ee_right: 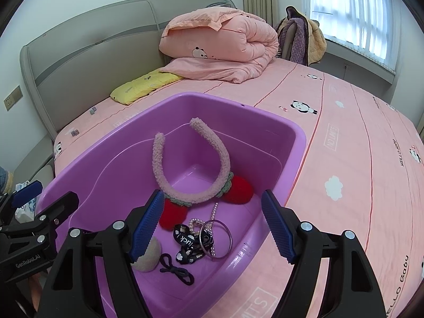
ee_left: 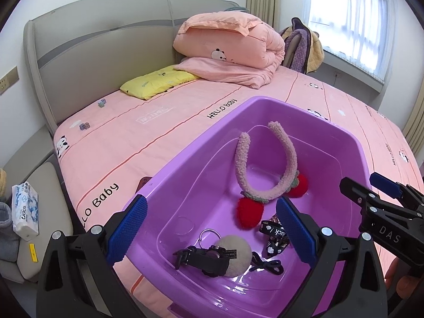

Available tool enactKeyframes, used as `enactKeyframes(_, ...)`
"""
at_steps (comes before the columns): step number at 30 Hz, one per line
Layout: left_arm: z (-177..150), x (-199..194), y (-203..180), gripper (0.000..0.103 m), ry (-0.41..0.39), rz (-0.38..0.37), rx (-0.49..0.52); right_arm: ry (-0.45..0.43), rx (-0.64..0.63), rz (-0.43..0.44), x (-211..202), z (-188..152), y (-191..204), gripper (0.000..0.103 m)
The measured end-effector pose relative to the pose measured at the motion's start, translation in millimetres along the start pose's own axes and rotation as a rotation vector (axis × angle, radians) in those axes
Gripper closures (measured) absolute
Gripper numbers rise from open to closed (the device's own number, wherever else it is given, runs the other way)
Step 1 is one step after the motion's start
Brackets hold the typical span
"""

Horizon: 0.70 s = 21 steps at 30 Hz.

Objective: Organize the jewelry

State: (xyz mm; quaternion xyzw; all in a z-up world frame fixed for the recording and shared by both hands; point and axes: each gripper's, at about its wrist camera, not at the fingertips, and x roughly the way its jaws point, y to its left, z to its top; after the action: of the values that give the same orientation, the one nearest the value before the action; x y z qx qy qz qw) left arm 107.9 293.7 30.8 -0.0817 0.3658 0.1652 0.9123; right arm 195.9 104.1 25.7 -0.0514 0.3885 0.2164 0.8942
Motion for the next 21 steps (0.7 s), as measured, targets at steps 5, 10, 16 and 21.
enactKeyframes(5,1.5,-1.1,4.4,0.007,0.009,-0.006,-0.023,-0.004,-0.002,-0.003,-3.1,-1.7,0.3,0.030)
enactKeyframes(10,2.0,-1.7,3.3,0.007,0.011,0.016,-0.014,-0.006,-0.004,-0.005,-5.6,-2.6,0.0,0.030)
enactKeyframes(16,1.7,-4.6,1.6,0.007,0.013,0.024,-0.006,-0.012,0.003,-0.006,-11.9,-3.4,-0.8,0.030)
enactKeyframes(21,1.8,-6.5,2.0,0.007,0.015,0.024,-0.008,-0.014,0.002,-0.006,-13.7,-4.4,-0.5,0.030)
